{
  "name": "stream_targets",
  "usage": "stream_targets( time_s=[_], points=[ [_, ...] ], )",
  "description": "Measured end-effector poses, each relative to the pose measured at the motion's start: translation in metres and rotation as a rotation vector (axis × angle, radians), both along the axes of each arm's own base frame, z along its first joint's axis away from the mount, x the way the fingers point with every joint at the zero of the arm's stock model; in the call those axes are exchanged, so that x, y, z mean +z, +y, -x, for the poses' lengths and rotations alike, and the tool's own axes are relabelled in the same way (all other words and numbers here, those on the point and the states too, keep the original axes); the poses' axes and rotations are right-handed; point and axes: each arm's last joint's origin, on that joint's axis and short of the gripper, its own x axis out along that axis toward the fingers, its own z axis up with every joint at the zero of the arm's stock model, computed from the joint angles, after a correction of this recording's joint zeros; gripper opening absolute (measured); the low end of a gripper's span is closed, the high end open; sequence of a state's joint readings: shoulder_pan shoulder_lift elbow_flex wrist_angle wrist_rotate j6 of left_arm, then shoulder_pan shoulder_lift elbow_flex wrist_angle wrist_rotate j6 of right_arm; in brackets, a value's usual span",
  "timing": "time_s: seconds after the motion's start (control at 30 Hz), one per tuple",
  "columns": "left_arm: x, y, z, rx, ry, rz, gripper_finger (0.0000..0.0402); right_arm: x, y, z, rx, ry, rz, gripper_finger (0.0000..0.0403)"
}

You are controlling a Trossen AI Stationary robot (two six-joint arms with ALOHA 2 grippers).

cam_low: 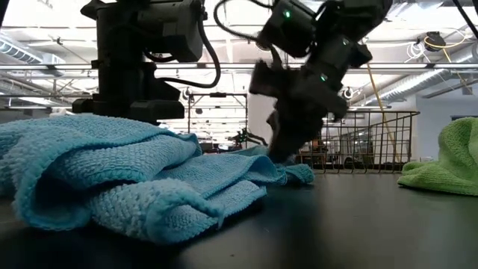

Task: Fold microfiber towels
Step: Fold the top blue towel

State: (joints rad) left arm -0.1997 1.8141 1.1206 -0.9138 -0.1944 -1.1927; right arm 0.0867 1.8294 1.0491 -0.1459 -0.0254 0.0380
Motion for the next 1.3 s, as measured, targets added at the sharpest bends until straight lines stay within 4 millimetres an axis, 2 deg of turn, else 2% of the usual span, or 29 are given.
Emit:
stream_targets(
  time_s=[0.1,0.27,0.53,0.67,0.83,1.03,1.3],
  points=[
    [0.000,0.000,0.000,-0.001,0.000,0.000,0.0097,0.000,-0.005,0.009,0.020,0.079,0.025,0.0000],
    [0.000,0.000,0.000,0.002,-0.002,-0.001,0.0097,0.020,-0.016,0.027,0.038,0.163,0.052,0.0000],
    [0.000,0.000,-0.002,0.015,-0.027,-0.021,0.0097,0.075,-0.028,0.047,-0.014,0.014,0.097,0.0000],
    [0.001,-0.001,-0.010,-0.006,-0.112,-0.019,0.0097,0.087,-0.030,0.048,-0.054,-0.057,0.080,0.0000],
    [-0.008,-0.002,-0.016,-0.012,-0.127,-0.026,0.0097,0.084,-0.029,0.044,-0.064,-0.063,0.066,0.0000],
    [-0.022,-0.005,-0.019,-0.028,-0.082,-0.019,0.0097,0.068,-0.023,0.041,-0.060,-0.073,0.001,0.0000],
    [-0.023,-0.003,-0.019,-0.026,-0.079,-0.019,0.0097,0.047,-0.017,0.048,-0.113,-0.113,-0.093,0.0000]
  ],
)
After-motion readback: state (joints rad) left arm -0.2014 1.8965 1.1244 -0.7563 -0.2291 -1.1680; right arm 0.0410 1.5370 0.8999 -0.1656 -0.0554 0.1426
